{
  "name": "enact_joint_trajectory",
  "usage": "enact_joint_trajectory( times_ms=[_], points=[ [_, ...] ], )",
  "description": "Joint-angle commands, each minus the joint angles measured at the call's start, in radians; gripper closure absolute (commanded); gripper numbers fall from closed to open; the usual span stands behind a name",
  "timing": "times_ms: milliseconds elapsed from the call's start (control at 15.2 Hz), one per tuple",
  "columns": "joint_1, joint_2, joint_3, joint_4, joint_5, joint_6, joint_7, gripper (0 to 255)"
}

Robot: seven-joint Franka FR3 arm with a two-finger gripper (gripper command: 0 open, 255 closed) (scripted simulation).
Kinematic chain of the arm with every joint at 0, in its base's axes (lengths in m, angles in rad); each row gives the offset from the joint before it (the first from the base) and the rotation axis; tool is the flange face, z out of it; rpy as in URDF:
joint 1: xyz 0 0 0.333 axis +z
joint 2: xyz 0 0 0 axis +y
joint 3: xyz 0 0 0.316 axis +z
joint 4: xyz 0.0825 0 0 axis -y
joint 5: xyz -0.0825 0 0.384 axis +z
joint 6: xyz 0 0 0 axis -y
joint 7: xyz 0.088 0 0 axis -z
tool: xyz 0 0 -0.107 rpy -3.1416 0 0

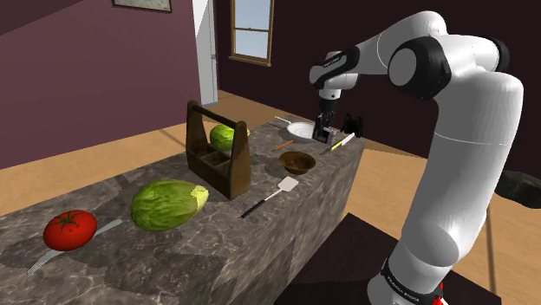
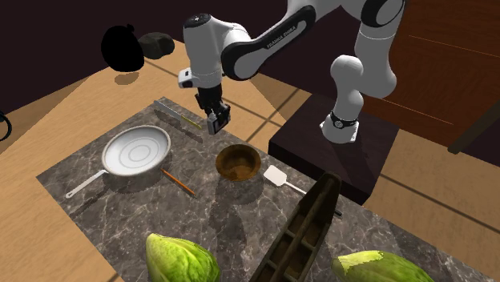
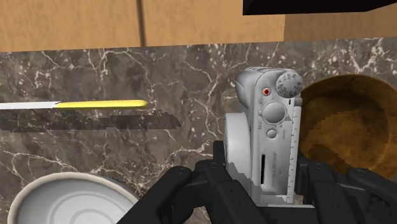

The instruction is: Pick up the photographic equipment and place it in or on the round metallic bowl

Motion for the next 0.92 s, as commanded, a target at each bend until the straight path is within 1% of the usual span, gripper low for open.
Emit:
enact_joint_trajectory(
  times_ms=[0, 528, 594, 858],
  points=[
    [0.027, -0.022, 0.013, -0.015, -0.012, -0.004, 0.044, 255],
    [0.14, -0.084, 0.089, -0.065, -0.046, -0.008, 0.244, 255],
    [0.147, -0.086, 0.095, -0.066, -0.047, -0.009, 0.257, 255],
    [0.146, -0.069, 0.095, -0.101, -0.039, 0.042, 0.252, 255]
  ],
)
